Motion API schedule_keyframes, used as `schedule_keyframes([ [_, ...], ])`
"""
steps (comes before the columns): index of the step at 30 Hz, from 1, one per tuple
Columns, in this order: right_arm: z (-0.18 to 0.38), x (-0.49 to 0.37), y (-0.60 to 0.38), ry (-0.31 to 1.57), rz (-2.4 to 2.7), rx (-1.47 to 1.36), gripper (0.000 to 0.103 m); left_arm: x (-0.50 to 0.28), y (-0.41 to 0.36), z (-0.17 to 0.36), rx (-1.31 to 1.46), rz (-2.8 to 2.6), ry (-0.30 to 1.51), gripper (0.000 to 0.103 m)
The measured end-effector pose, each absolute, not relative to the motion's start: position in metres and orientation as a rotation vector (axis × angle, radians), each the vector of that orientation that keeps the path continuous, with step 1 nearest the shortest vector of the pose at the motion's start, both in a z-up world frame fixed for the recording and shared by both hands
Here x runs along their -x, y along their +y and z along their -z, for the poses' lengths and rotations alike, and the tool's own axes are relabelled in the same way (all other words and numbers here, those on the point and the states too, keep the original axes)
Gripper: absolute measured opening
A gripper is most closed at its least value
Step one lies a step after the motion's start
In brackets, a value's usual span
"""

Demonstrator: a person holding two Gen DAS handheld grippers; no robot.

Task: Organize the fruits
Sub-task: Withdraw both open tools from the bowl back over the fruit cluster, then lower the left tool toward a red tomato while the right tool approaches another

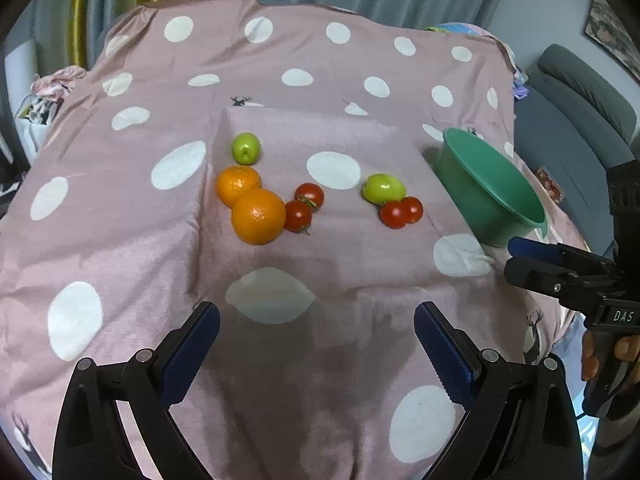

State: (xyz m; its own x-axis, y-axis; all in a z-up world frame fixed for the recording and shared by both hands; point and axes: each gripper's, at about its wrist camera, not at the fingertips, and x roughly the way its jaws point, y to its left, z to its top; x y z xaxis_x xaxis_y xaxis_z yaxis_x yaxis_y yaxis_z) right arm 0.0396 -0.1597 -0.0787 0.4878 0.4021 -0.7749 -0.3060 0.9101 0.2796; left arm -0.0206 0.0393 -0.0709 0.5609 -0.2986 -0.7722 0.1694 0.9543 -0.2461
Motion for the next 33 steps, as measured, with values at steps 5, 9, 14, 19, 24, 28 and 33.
schedule_keyframes([
  [5,0.082,-0.046,-0.157,0.972,-0.429,-0.095,0.074,0.016,0.038,0.072,0.19,0.324,0.94,0.097],
  [9,0.083,-0.049,-0.156,0.966,-0.432,-0.077,0.061,0.008,0.028,0.07,0.17,0.341,0.936,0.097],
  [14,0.09,-0.052,-0.162,0.97,-0.42,-0.079,0.057,-0.008,0.01,0.067,0.137,0.366,0.915,0.097],
  [19,0.095,-0.056,-0.169,0.978,-0.403,-0.094,0.057,-0.033,-0.016,0.072,0.076,0.406,0.915,0.097],
  [24,0.1,-0.057,-0.176,0.981,-0.397,-0.109,0.058,-0.063,-0.037,0.09,0.021,0.415,0.962,0.076],
  [28,0.104,-0.06,-0.182,0.985,-0.399,-0.127,0.058,-0.079,-0.05,0.102,0.008,0.44,1.002,0.075],
  [33,0.11,-0.064,-0.188,0.992,-0.396,-0.15,0.058,-0.092,-0.063,0.109,-0.018,0.453,1.027,0.058],
])
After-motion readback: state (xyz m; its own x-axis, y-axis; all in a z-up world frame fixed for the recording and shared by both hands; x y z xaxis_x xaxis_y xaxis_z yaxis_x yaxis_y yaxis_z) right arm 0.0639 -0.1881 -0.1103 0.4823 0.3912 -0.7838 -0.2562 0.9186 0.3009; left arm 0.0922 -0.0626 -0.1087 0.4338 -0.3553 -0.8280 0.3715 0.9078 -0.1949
